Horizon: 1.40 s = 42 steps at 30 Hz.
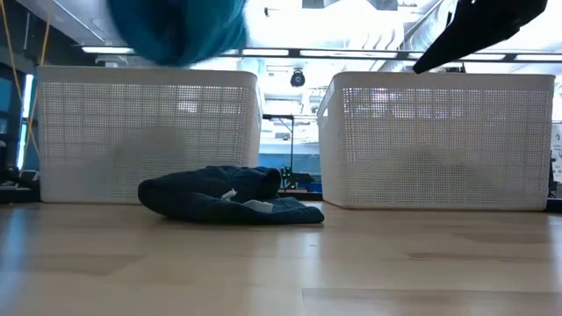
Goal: Sort clothes
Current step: Put the blue towel into the left white laundry organizer
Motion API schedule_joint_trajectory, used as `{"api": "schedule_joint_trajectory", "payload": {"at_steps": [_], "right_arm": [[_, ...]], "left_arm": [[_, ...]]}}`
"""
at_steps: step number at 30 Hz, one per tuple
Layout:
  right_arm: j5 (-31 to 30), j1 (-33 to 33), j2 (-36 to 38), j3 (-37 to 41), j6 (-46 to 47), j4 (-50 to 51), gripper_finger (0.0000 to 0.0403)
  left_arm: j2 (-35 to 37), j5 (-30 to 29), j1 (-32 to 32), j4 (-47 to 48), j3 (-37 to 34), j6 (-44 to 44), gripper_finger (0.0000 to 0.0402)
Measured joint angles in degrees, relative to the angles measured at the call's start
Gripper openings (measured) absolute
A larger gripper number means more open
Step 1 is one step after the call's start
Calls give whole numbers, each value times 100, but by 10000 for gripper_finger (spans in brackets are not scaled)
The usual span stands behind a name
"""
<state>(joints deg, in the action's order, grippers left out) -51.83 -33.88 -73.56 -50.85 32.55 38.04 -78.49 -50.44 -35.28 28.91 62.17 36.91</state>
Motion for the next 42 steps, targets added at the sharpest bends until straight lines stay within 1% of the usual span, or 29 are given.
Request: {"api": "schedule_joint_trajectory", "payload": {"at_steps": [4, 5, 6, 8, 11, 13, 16, 18, 20, 22, 23, 25, 28, 32, 36, 39, 42], "right_arm": [[-280, -214, 0, 0, 329, -6, 204], [-350, -256, -2, 0, 390, -9, 204], [-403, -292, -1, 0, 456, -12, 204], [-471, -349, 0, 0, 527, -20, 204], [-505, -370, 0, 0, 646, -22, 204], [-503, -368, 0, 0, 723, -24, 204], [-514, -368, -1, 0, 793, -24, 204], [-535, -368, -1, 0, 798, -34, 204], [-566, -366, -2, 0, 798, -63, 204], [-566, -365, 0, 0, 798, -74, 204], [-568, -365, 0, 0, 798, -84, 204], [-569, -365, -1, 0, 798, -93, 204], [-570, -365, 0, 0, 798, -96, 204], [-571, -362, 0, 0, 798, -94, 204], [-571, -361, 0, 0, 798, -101, 204], [-571, -361, 0, 0, 820, -103, 204], [-572, -361, 0, 0, 862, -105, 204]], "left_arm": [[409, -1278, 343, 41, 526, -2193, 4], [524, -1441, 498, 31, 627, -2731, 4], [657, -1472, 715, 53, 706, -3199, 4], [913, -1367, 1275, 91, 820, -3871, 4], [1308, -854, 2435, 100, 881, -4462, 4], [1495, -335, 3337, 127, 892, -4586, 4], [1532, 855, 4735, 492, 895, -4436, 3], [1375, 1707, 5578, 883, 890, -4202, 3], [1093, 2382, 6273, 1274, 843, -4003, 3], [733, 2800, 6807, 1466, 636, -3922, 3], [535, 2920, 7011, 1488, 491, -3911, 3], [118, 3081, 7333, 1444, 181, -3991, 3], [-527, 3090, 7663, 1376, -172, -4057, 10], [-1167, 2910, 7891, 1335, -257, -4010, 29], [-1219, 2724, 7915, 1389, -127, -4053, 56], [-978, 2805, 7891, 1663, 202, -4036, 80], [-630, 2950, 7758, 2084, 678, -3876, 99]]}}
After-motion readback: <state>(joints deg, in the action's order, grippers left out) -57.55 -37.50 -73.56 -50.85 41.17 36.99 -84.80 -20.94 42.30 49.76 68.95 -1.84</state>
